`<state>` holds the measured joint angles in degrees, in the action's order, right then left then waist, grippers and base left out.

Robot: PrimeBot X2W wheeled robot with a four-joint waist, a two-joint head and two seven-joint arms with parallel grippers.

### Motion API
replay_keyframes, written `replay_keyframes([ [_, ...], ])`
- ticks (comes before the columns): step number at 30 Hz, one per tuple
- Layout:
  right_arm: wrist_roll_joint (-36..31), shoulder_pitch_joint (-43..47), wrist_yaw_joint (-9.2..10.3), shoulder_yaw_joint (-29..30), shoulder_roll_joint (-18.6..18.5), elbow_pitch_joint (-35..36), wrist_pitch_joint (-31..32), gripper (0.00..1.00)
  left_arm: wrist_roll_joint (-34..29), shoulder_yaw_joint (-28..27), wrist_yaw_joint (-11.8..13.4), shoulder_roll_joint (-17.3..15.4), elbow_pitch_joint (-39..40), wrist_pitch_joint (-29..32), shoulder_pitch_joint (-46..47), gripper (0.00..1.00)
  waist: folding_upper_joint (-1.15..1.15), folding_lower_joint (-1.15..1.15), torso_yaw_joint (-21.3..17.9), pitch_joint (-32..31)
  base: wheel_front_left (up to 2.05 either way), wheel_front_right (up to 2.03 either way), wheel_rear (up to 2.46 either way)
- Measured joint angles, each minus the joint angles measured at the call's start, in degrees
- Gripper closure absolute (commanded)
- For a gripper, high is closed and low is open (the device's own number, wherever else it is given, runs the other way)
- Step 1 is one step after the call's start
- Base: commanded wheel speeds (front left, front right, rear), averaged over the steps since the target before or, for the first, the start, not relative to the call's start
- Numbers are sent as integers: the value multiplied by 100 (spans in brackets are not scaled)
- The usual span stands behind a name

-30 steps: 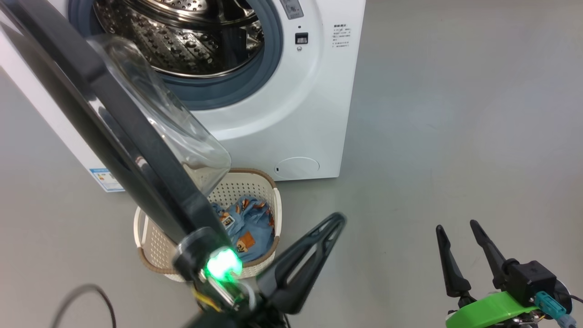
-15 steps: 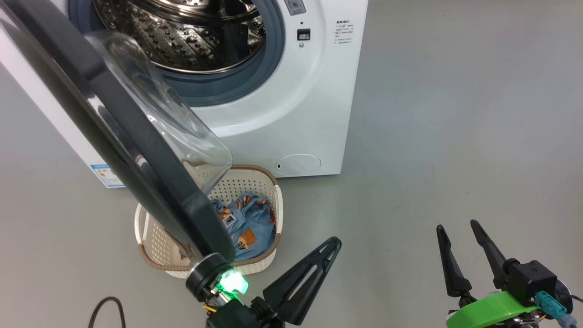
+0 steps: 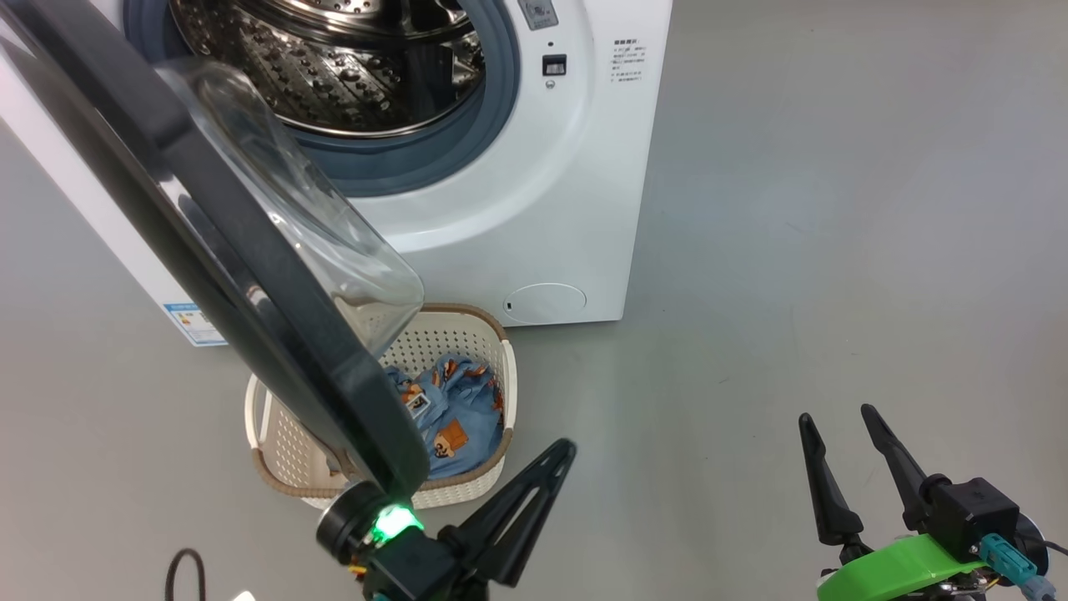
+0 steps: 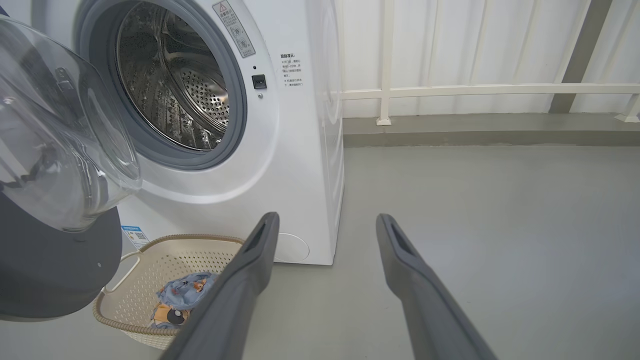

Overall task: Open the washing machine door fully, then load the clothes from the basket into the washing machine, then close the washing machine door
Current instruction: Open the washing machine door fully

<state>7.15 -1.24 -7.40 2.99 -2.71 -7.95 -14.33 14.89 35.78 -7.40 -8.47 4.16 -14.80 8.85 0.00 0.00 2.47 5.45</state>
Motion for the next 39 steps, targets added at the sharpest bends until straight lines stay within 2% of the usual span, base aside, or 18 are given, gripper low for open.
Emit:
replay_keyframes([
  [9,5,-1,0,4,0,-12,0,0,63,-131,0,24,-482,1,-92,100,0,0,-35,28,0,0,0],
  [20,49,-4,0,-3,0,-32,0,0,71,-603,0,148,-1103,1,-87,100,0,0,-77,73,0,0,0],
  [39,169,-25,0,5,0,-68,0,0,76,-980,0,391,-1402,1,187,100,0,0,-153,174,0,0,0],
])
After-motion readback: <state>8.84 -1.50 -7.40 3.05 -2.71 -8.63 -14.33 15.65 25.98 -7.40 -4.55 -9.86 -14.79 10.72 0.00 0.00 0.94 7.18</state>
